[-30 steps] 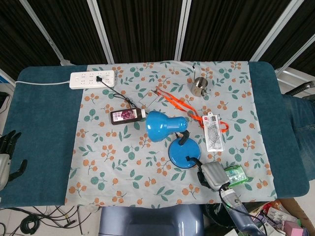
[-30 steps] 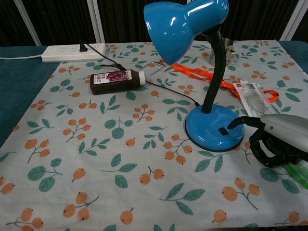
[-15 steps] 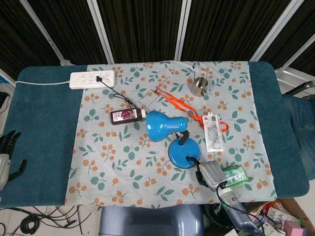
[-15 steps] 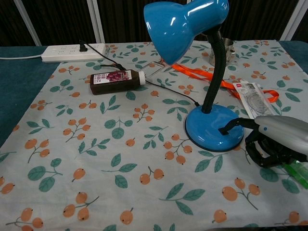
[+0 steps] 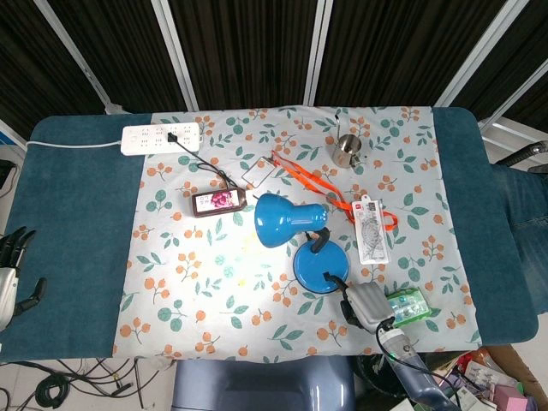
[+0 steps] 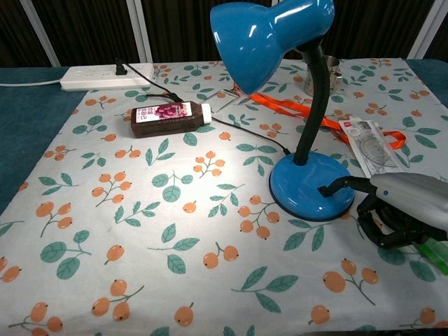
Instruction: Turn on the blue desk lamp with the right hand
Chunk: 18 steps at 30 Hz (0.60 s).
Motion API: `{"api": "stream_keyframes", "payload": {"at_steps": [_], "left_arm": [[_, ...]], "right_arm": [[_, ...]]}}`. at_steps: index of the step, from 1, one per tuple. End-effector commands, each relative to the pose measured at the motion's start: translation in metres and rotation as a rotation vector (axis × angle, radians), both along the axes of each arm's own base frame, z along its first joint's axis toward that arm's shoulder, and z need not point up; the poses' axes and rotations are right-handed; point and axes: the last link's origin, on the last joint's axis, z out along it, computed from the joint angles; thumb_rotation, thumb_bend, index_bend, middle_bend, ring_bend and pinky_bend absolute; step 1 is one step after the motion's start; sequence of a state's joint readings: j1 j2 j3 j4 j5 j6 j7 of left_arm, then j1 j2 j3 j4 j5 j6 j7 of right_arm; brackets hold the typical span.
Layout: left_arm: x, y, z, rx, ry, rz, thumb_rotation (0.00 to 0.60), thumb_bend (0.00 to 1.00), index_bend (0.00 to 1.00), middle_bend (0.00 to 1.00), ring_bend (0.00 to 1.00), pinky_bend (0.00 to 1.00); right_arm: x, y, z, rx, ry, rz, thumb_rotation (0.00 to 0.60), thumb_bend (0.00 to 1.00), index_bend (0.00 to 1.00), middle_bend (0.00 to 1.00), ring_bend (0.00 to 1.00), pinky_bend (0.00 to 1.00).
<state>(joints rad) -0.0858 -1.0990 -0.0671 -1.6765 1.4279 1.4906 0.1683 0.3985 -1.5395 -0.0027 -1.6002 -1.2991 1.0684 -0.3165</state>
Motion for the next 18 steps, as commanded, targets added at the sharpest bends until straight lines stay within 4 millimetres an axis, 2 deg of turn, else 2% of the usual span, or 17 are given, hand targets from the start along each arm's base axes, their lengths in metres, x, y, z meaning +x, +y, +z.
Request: {"api": "stream_keyframes", "payload": {"at_steps": [1,8,13,16,18], "left_arm": [[0.0,0.0,0.0,0.0,0.0,0.0,0.6,0.37,0.07,0.04,0.07,0.0],[0.0,0.0,0.0,0.001,0.001,-0.001,0.6,0.37,0.07,0.04,0.07,0.0],[0.0,0.0,0.0,0.0,0.001,0.0,0.6,0.37,0.07,0.04,0.07,0.0],[0.0,0.0,0.0,0.001,0.0,0.002,0.6,0.37,0.07,0.04,0.07,0.0],[0.0,0.0,0.001,0.001,0.0,0.0,0.6,0.37,0.07,0.04,0.07,0.0]], "right_arm": [[-0.001,0.001,-0.001,0.007,0.009,0.003,0.6,0.6,0.25,0.7,0.77,0.73],[0.002,-0.001,0.0,0.0,0.007,0.009,0.6,0.59,0.22,0.67,0.75,0.73],[0.008,-0.011,0.01,-0.046,-0.026,0.009,0.6,0.5,0.14,0.53,0.63,0.72],[0.017,-0.023,0.029,-0.115,-0.074,0.014,0.6,0.44,0.12,0.44,0.55,0.68],[0.02,-0.029,0.046,-0.162,-0.108,0.01,0.6,0.4,0.11,0.4,0.5,0.59]]}}
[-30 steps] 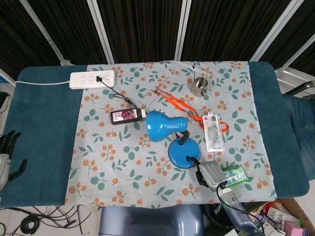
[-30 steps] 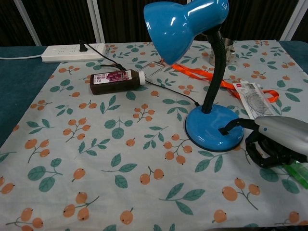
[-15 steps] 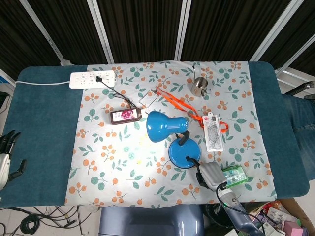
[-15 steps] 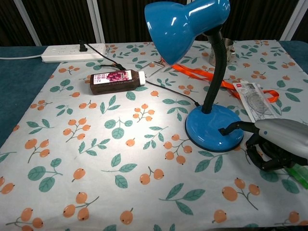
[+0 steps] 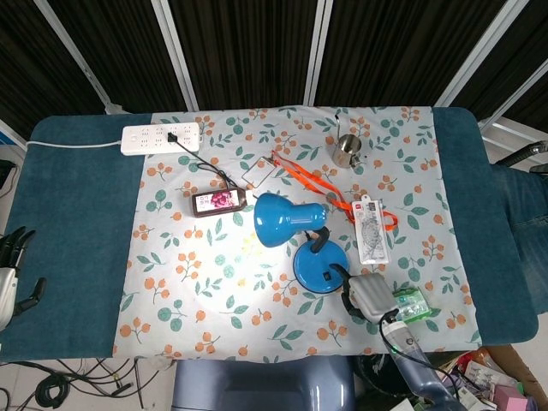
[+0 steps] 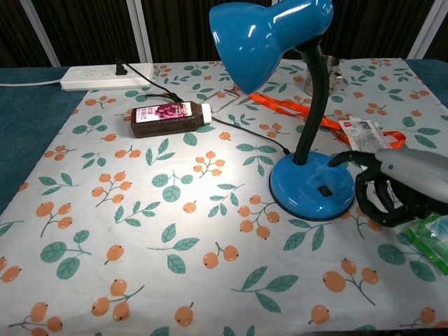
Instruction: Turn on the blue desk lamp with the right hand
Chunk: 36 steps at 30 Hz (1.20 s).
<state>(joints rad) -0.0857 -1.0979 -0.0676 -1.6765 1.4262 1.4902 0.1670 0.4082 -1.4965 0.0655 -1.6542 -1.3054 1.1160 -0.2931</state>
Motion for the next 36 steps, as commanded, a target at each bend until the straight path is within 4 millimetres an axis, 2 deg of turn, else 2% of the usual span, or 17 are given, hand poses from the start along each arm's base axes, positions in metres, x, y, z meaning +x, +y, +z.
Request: {"api": "stream_keyframes", "payload": {"at_steps": [1,4,7,10,13,18,21,24,36], "left_arm": [[0.0,0.0,0.0,0.0,0.001,-0.002,0.6,0.37,0.07,0.04,0.07,0.0],[0.0,0.0,0.0,0.0,0.002,-0.002,0.6,0.37,0.07,0.04,0.07,0.0],[0.001,-0.001,0.0,0.001,0.003,-0.002,0.6,0.37,0.07,0.04,0.07,0.0],[0.001,-0.001,-0.001,0.002,0.004,0.001,0.6,0.37,0.07,0.04,0.07,0.0],[0.001,-0.001,-0.001,0.004,0.006,-0.001,0.6,0.37,0.07,0.04,0.07,0.0],[0.002,-0.002,-0.001,0.01,0.009,-0.002,0.6,0.37,0.07,0.04,0.07,0.0],[0.002,-0.002,-0.001,0.01,0.013,-0.004,0.6,0.37,0.07,0.04,0.07,0.0],[0.002,-0.002,-0.001,0.012,0.014,-0.004,0.6,0.37,0.07,0.04,0.07,0.0],[0.002,-0.002,0.0,0.008,0.019,-0.014,0.6,0.37,0.07,0.04,0.07,0.0]], "right_arm": [[0.006,-0.011,0.029,-0.077,-0.058,-0.006,0.6,0.38,0.11,0.38,0.49,0.54],[0.004,-0.012,0.054,-0.112,-0.093,-0.035,0.6,0.34,0.1,0.32,0.41,0.39],[-0.003,-0.007,0.081,-0.168,-0.091,-0.046,0.6,0.32,0.1,0.31,0.4,0.33],[-0.016,0.007,0.103,-0.251,-0.077,-0.047,0.6,0.32,0.1,0.31,0.4,0.29],[-0.028,0.021,0.113,-0.289,-0.071,-0.048,0.6,0.31,0.11,0.3,0.37,0.25],[-0.062,0.053,0.131,-0.382,0.043,-0.03,0.6,0.23,0.1,0.19,0.26,0.17],[-0.079,0.069,0.135,-0.416,0.158,-0.015,0.6,0.18,0.09,0.12,0.2,0.16],[-0.089,0.078,0.134,-0.438,0.205,-0.006,0.6,0.16,0.08,0.1,0.17,0.16],[-0.099,0.077,0.13,-0.4,0.146,-0.01,0.6,0.15,0.05,0.08,0.15,0.16]]}}
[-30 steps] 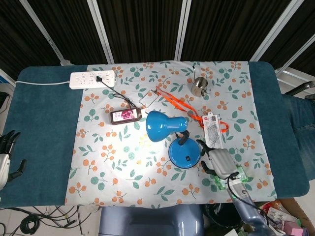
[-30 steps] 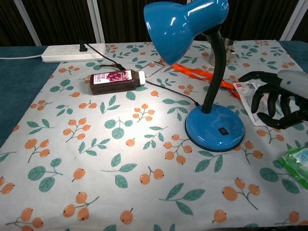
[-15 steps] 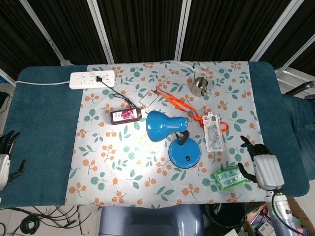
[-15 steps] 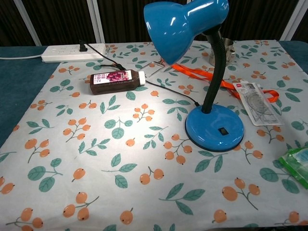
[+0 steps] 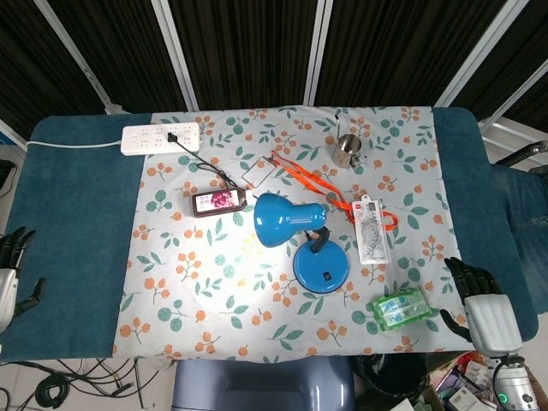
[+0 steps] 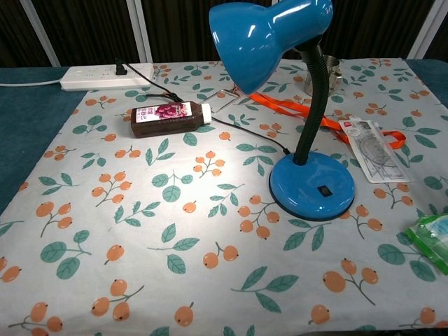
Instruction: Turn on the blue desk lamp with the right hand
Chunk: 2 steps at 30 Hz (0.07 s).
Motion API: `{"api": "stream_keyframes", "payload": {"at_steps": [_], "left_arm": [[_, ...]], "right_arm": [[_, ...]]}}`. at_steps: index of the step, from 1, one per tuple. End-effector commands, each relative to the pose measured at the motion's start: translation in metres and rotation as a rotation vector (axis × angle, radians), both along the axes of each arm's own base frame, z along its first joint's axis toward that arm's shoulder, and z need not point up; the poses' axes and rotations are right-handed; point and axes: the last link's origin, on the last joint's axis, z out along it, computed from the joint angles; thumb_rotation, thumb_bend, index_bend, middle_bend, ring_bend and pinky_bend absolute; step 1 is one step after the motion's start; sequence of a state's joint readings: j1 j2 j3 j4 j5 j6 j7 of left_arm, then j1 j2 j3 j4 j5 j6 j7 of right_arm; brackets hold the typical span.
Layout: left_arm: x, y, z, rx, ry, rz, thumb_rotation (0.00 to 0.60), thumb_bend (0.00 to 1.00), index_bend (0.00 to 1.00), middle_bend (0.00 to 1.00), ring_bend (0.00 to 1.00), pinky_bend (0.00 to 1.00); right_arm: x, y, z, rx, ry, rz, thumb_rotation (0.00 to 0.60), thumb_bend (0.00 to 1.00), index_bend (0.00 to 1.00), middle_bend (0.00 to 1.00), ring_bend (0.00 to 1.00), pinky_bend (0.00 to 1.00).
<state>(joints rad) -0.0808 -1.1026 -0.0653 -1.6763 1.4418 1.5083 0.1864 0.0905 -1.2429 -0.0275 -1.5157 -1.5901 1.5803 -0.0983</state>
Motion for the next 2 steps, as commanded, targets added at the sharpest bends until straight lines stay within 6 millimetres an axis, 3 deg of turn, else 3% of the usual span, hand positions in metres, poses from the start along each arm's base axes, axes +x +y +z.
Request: {"api": "stream_keyframes", "payload": {"at_steps": [1,2], "left_arm": [[-0.0004,-0.0001,0.0005,0.0,0.001,-0.001,0.6,0.37,0.07,0.04,0.07,0.0],[-0.0004,-0.0002,0.0005,0.0,0.001,-0.001,0.6,0.37,0.07,0.04,0.07,0.0]], "right_arm": [[-0.0002,-0.001,-0.0002,-0.01,-0.021,0.005,0.6,0.15,0.05,0.08,0.15,0.16],[-0.0006,-0.0009,-0.0001,-0.012,-0.028,0.004,0.6,0.15,0.05,0.08,0.15,0.16]]}}
